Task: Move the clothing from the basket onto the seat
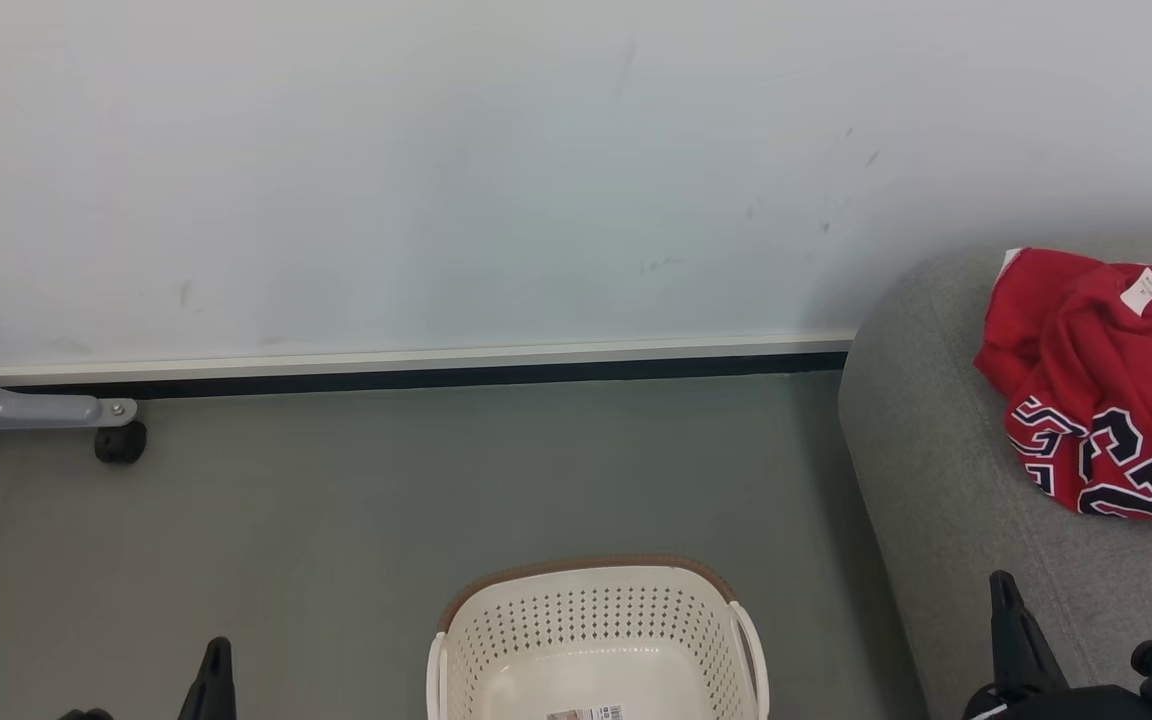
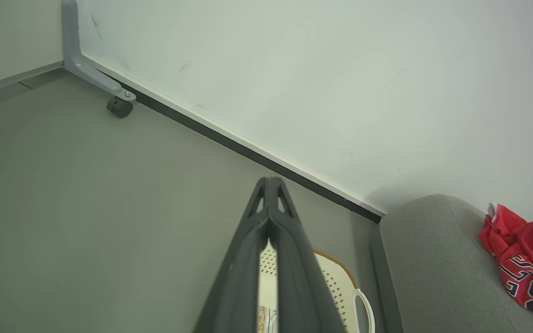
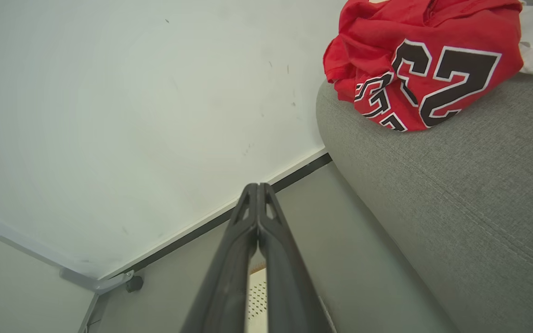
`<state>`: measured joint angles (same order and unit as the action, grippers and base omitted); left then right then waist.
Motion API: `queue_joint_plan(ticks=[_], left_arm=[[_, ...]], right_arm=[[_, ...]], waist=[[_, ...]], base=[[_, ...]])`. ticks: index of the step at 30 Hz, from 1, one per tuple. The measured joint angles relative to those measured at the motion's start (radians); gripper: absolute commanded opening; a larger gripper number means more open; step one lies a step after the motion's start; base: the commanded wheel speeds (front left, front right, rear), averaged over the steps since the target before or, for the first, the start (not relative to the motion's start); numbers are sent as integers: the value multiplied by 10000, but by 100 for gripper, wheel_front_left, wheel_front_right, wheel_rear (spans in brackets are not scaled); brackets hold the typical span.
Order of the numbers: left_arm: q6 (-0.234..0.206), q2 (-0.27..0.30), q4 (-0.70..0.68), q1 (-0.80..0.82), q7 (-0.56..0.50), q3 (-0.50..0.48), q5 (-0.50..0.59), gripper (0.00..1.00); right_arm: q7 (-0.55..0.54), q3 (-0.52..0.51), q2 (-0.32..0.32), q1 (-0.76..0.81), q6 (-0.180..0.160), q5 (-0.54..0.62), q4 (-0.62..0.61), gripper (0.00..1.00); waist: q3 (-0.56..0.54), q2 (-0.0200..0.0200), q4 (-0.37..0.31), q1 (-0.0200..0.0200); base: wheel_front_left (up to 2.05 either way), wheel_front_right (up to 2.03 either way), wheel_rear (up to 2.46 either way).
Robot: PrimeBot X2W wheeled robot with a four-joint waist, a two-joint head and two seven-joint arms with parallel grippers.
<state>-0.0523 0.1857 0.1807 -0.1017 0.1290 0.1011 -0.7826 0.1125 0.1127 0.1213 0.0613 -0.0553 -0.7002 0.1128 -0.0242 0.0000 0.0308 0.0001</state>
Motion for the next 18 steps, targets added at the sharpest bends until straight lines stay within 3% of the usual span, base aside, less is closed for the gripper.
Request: queue_joint_plan(ticks=[18], left_arm=[[447, -351, 305, 432, -662, -535, -2192, 0]], right_arm=[[-606, -662, -207, -363, 468, -2385, 520, 0]], waist=[[69, 0, -82, 0]], base=[[0, 0, 0]])
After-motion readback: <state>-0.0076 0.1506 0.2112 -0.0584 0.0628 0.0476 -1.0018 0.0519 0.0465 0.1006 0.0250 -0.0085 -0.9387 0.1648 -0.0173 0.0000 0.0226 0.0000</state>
